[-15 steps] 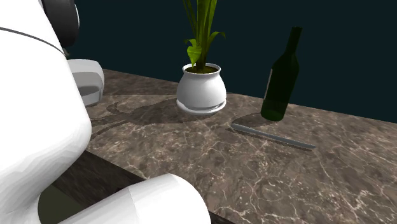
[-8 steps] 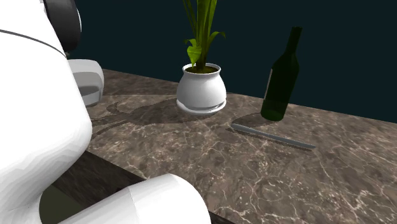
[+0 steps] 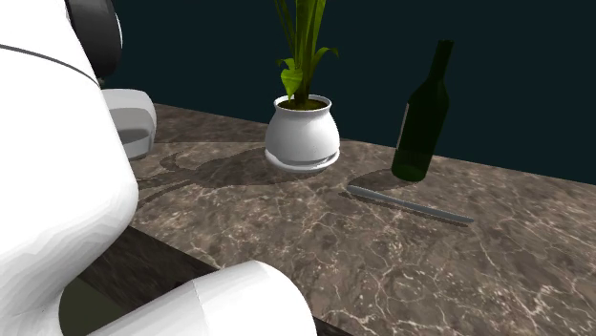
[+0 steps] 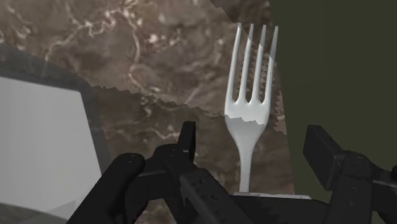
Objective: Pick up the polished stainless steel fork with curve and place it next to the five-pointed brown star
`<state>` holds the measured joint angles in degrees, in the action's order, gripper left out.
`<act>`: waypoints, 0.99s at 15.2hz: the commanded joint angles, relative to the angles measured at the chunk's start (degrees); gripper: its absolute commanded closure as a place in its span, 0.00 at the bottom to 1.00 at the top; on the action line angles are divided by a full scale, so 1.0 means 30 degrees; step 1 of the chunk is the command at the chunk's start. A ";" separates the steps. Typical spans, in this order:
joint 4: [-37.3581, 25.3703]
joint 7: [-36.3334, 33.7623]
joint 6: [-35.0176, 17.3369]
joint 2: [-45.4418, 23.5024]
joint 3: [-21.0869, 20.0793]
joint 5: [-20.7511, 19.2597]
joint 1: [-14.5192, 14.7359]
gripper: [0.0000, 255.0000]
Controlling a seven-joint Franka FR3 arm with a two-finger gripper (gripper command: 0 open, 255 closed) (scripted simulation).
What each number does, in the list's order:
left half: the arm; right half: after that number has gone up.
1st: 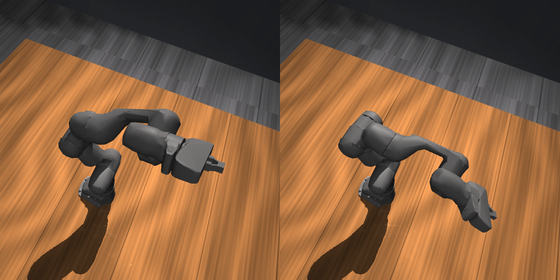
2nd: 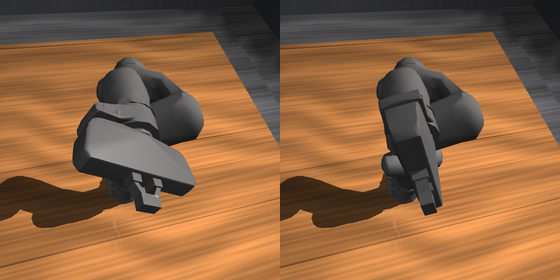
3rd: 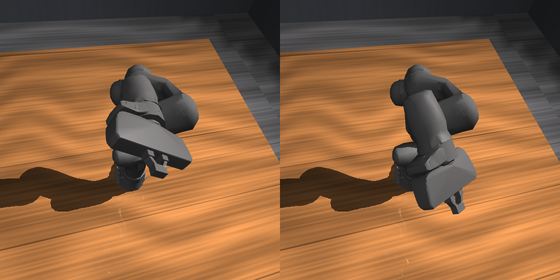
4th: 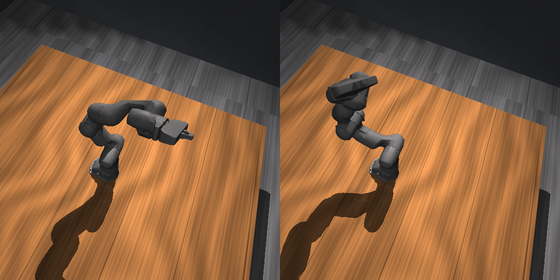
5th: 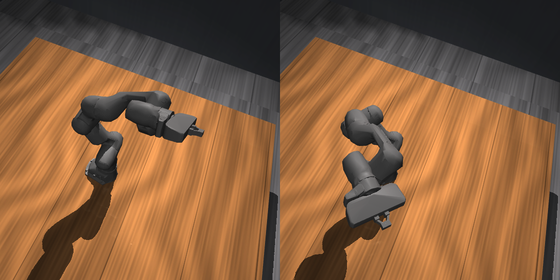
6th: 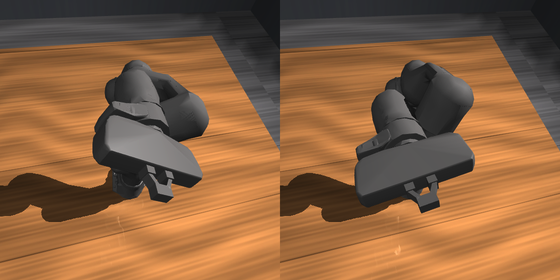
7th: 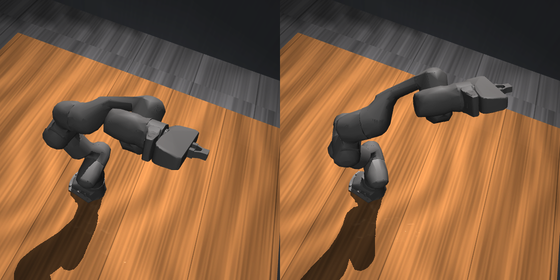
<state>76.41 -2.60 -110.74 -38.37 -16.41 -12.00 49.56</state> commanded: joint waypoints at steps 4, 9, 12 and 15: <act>0.0002 0.0000 0.0000 0.0000 0.0000 0.0000 0.0000 0.00; -0.1749 0.0175 0.2154 0.0436 -0.0116 0.0188 0.0138 0.00; -0.1749 0.0175 0.2154 0.0436 -0.0116 0.0187 0.0138 0.00; -0.1749 0.0175 0.2154 0.0436 -0.0116 0.0187 0.0138 0.00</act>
<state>71.17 -2.08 -104.29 -37.07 -16.76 -11.43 49.97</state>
